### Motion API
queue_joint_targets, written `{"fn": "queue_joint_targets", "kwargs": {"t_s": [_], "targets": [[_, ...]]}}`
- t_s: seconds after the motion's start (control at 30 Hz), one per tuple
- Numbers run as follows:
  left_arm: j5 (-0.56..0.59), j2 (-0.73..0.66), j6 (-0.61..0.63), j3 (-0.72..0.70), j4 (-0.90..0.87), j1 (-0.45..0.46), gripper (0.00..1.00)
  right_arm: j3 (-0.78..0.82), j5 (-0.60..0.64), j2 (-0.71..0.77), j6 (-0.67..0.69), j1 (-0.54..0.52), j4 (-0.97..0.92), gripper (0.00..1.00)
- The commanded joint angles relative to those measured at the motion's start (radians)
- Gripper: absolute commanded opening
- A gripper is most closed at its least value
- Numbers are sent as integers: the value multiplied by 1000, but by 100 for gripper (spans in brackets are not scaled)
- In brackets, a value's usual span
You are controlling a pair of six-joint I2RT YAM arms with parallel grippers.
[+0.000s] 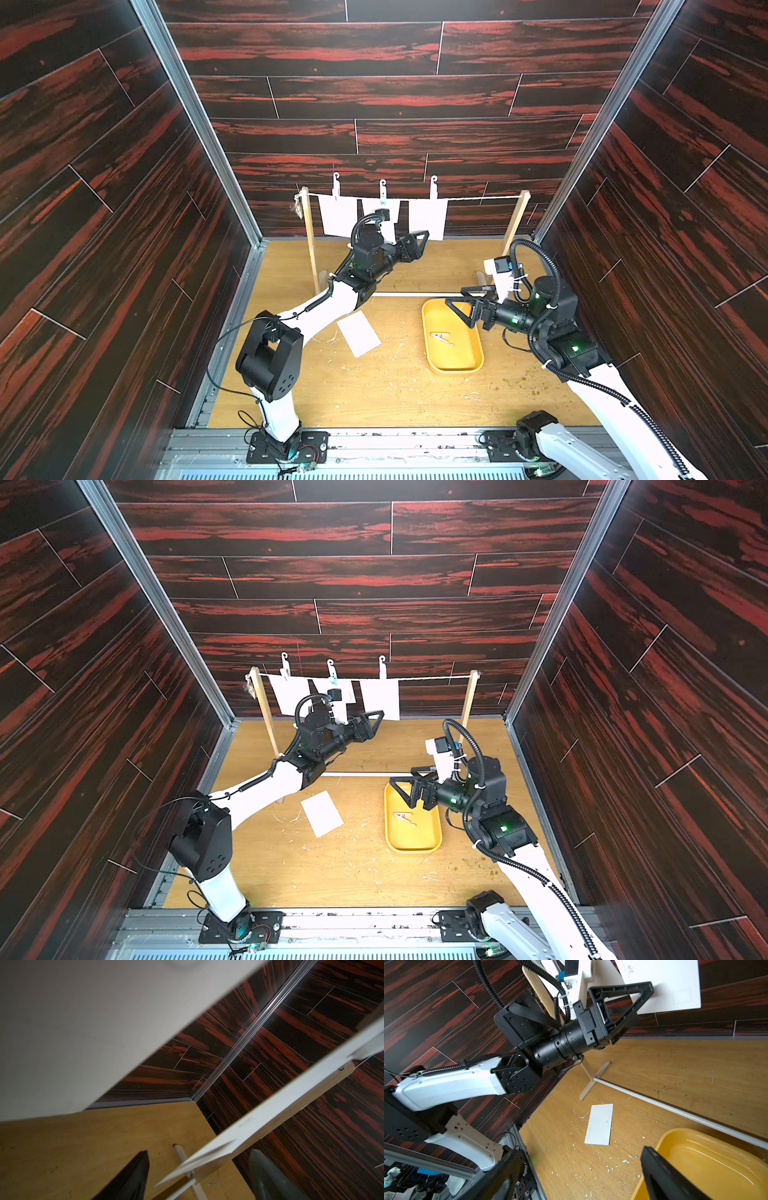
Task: Remove the postcards from the strings
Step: Pinch the postcard on the clothesline, then remove the clamp from the clothesline.
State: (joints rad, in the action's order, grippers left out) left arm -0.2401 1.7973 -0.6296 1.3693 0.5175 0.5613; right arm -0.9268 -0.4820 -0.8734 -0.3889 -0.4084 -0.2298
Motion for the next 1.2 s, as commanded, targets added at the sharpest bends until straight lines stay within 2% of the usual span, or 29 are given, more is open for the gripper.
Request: {"fn": "queue_joint_targets", "kwargs": {"t_s": [0.0, 0.17, 0.37, 0.57, 0.7, 0.83, 0.9, 1.17], "targets": [[-78, -10, -7, 4, 107, -2, 69, -31, 0, 5, 26, -3, -10, 94], [-150, -25, -32, -38, 206, -2, 49, -36, 9, -10, 31, -3, -8, 94], [-184, -64, -54, -78, 241, -2, 39, -46, 17, -19, 36, -3, -9, 94], [-203, -95, -77, -115, 269, -1, 22, -69, 18, -37, 45, -3, -17, 94], [-227, -92, -109, -120, 302, 0, 20, -94, 20, -57, 52, -2, -20, 94], [-239, -90, -120, -116, 304, 0, 4, -115, 16, -77, 58, -3, -23, 94], [-235, -95, -118, -117, 293, -1, 0, -121, 19, -84, 63, -3, -24, 94], [-238, -124, -88, -103, 189, -16, 0, -210, 28, -141, 108, -3, -45, 93]]}}
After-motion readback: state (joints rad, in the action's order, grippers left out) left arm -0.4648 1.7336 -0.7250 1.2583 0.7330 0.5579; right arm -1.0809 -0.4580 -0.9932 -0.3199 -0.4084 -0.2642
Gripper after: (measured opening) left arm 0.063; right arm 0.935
